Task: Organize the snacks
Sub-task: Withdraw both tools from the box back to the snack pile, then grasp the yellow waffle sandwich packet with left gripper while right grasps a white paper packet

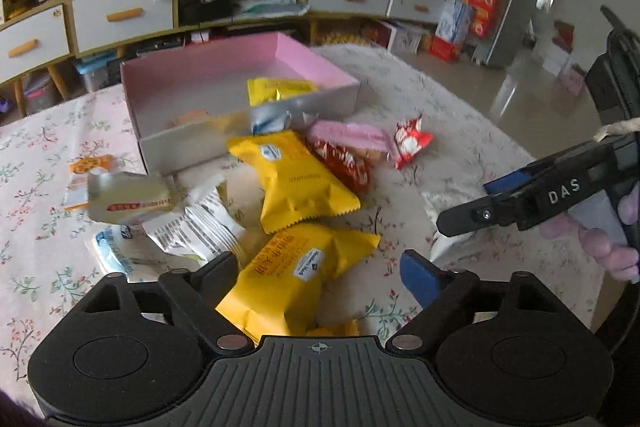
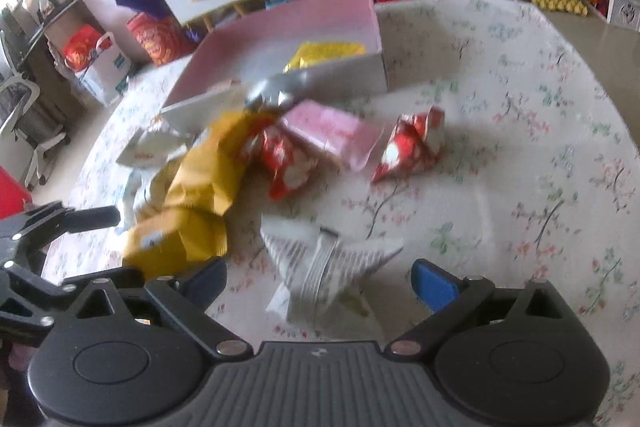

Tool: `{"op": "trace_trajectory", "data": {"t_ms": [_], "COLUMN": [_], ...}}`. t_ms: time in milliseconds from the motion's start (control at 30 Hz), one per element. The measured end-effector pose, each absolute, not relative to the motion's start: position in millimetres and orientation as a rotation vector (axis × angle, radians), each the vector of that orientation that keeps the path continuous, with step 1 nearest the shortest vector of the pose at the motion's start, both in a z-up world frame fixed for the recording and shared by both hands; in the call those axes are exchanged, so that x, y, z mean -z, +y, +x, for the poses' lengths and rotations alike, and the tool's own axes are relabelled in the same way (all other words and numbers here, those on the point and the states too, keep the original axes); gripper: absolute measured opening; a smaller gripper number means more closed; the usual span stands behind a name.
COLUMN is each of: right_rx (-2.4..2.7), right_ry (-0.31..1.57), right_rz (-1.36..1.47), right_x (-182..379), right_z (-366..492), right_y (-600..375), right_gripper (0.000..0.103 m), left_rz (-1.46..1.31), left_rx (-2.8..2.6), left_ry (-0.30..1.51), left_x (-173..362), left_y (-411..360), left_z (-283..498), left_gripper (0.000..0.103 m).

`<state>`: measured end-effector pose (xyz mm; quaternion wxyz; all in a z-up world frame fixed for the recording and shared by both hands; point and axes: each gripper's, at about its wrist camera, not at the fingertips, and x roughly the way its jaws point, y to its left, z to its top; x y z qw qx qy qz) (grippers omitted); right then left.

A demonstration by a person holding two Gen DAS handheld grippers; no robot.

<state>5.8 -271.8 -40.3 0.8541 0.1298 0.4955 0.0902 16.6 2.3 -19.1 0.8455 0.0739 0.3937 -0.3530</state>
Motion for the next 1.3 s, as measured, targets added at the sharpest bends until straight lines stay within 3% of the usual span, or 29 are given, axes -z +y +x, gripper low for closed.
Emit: {"op": "trace_trajectory", "data": {"t_ms": [267, 433, 633, 733, 800, 967, 1067, 1300], "right_rx": [-0.183, -0.158, -0.155, -0.153, -0.142, -0.140, -0.137, -0.138], "right_ry": [1.077, 1.102, 1.099, 1.098, 1.092, 1.077, 1.066, 1.073], "right_rz": [0.245, 0.255, 0.250, 0.235, 0.224, 0.237, 0.239, 0.297], "right_x": [49, 55, 53, 53, 52, 49, 45, 40], "right_z": [3, 4, 5, 6, 6, 7, 7, 10], "right_y": [-266, -267, -265, -260, -259, -261, -262, -269], "right_gripper": [0.086, 0.085, 0.080, 0.074, 0.066, 0.034, 0.026, 0.022], "left_rz": [0.188, 0.222, 0.239, 0.206, 0.181, 0.142, 0.130, 0.092], "left_rx": [0.725, 0.741, 0.710, 0.655, 0.635, 0.625, 0.624, 0.663], "left_ry": [0.891, 0.954, 0.982, 1.009, 1.013, 1.019, 1.022, 1.010], "left_x": [31, 37, 42, 46, 44, 44, 42, 28], "left_y": [-4, -11, -17, -17, -17, -17, -17, -18], "left_z": [28, 26, 23, 30, 33, 34, 33, 28], "left_gripper": [0.080, 0.065, 0.063, 0.052, 0.046, 0.039, 0.037, 0.036]}}
